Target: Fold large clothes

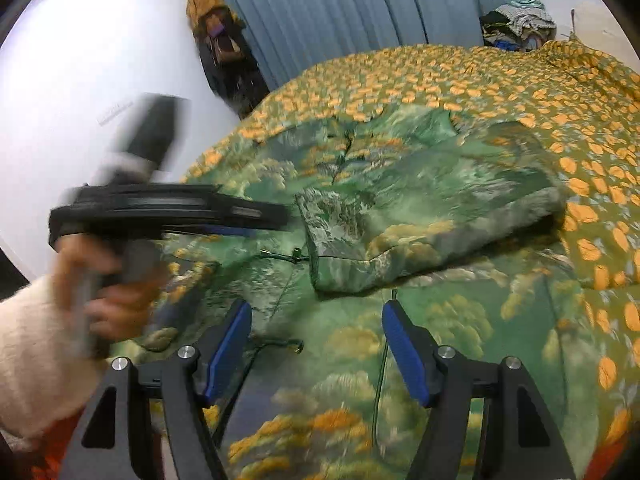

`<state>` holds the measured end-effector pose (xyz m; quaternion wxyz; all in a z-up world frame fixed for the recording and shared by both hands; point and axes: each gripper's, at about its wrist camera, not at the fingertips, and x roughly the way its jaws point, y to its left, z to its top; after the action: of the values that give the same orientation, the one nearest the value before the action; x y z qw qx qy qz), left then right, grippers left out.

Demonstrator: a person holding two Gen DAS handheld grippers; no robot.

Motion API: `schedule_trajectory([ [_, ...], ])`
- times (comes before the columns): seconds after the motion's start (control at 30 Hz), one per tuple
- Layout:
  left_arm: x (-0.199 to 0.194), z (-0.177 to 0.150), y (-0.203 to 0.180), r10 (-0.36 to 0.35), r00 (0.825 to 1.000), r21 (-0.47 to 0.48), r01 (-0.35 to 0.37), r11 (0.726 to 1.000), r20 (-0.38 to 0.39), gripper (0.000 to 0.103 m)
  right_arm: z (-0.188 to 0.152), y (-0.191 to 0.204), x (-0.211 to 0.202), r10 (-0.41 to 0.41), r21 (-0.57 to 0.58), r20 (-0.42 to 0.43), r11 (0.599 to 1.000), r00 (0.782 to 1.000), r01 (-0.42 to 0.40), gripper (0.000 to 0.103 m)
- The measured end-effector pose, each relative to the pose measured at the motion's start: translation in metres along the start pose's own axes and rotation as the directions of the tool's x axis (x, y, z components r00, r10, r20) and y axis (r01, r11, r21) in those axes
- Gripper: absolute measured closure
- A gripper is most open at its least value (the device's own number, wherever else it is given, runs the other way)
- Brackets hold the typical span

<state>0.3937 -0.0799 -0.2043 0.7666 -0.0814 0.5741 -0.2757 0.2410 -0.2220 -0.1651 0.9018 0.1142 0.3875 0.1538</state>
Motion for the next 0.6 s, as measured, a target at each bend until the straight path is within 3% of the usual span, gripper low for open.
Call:
schedule_trajectory([
  [0.1,0.017,0.004,-0.002,0.031,0.999,-0.016,-0.031,0.999,-0.02,0.029,-0.006,0.004,-0.013,0.007,-0.004,0.026,1.0,1.0,-0.007,0.034],
  [0.13,0.018,0.004,-0.004,0.041,0.999,-0.014,-0.041,0.999,-0.012,0.039,-0.008,0.004,-0.016,0.007,-0.006,0.031,1.0,1.0,-0.007,0.034],
  [0.17,0.019,0.005,-0.008,0.046,0.999,-0.005,-0.046,0.999,-0.005,0.056,-0.01,0.005,-0.018,0.006,-0.01,0.033,1.0,0.999,-0.006,0.034],
  [0.27,0.022,0.008,-0.012,0.089,0.996,0.005,-0.088,0.996,-0.009,0.078,-0.016,0.005,-0.021,-0.01,-0.022,0.035,1.0,0.999,0.01,0.034],
  [0.37,0.012,0.009,-0.01,0.094,0.996,-0.002,-0.094,0.996,0.003,0.091,-0.018,0.0,-0.02,-0.007,-0.01,0.03,1.0,1.0,0.007,0.034],
  [0.6,-0.033,0.023,-0.004,0.075,0.996,0.006,-0.076,0.997,0.056,0.097,-0.004,-0.022,-0.026,-0.023,0.039,0.039,0.999,0.999,0.021,0.034],
])
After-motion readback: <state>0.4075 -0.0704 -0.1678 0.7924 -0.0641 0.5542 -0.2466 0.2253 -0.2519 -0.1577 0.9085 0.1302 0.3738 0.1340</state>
